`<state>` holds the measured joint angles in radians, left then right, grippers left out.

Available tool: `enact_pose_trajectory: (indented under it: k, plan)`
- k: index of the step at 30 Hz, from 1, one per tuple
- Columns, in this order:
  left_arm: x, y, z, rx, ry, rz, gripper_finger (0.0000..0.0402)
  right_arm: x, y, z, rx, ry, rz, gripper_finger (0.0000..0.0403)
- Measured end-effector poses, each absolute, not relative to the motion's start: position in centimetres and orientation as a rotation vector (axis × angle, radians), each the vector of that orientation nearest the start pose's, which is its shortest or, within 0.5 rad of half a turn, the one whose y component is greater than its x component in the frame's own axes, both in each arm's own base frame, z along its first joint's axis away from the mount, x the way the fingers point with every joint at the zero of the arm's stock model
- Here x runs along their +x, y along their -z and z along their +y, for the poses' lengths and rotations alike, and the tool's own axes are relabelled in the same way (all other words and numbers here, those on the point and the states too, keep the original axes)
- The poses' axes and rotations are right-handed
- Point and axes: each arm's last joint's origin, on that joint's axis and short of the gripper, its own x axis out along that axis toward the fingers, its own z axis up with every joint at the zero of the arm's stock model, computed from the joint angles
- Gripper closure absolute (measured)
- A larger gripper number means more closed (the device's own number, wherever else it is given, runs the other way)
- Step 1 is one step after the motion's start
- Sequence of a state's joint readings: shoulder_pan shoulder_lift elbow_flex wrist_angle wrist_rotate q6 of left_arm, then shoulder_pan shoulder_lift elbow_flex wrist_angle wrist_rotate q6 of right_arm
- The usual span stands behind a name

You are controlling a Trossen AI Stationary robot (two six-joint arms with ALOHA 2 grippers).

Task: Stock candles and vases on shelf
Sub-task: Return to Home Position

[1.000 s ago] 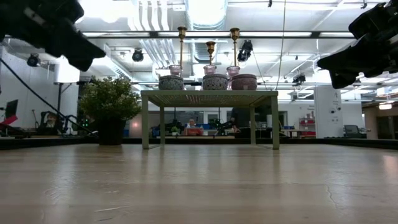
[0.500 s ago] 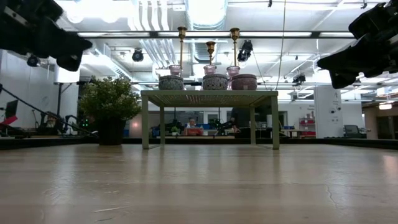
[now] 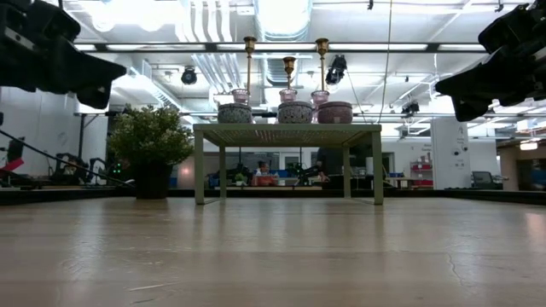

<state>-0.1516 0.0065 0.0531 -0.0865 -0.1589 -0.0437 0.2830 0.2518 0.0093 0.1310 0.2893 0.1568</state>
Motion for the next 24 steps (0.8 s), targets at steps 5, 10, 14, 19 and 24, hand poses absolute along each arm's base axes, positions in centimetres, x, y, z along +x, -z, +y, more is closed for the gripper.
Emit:
enact_pose_trajectory:
  k: [5, 10, 14, 19, 24]
  plan:
    - [9.43, -17.23, -0.87, -0.036, -0.045, 0.031, 0.0392, 10.93, -15.81, 2.32, 0.125, 0.015, 0.106, 0.0394]
    - [9.55, -17.09, -0.87, -0.045, -0.05, 0.049, 0.0392, 10.93, -15.81, 2.32, 0.125, 0.015, 0.106, 0.0394]
    - [9.59, -17.03, -0.88, -0.051, -0.051, 0.056, 0.0392, 10.93, -15.81, 2.32, 0.125, 0.015, 0.106, 0.0394]
    - [9.59, -17.02, -0.88, -0.052, -0.051, 0.057, 0.0392, 10.93, -15.81, 2.32, 0.125, 0.015, 0.106, 0.0394]
    - [9.6, -16.99, -0.88, -0.053, -0.052, 0.06, 0.0392, 10.93, -15.81, 2.32, 0.125, 0.015, 0.106, 0.0394]
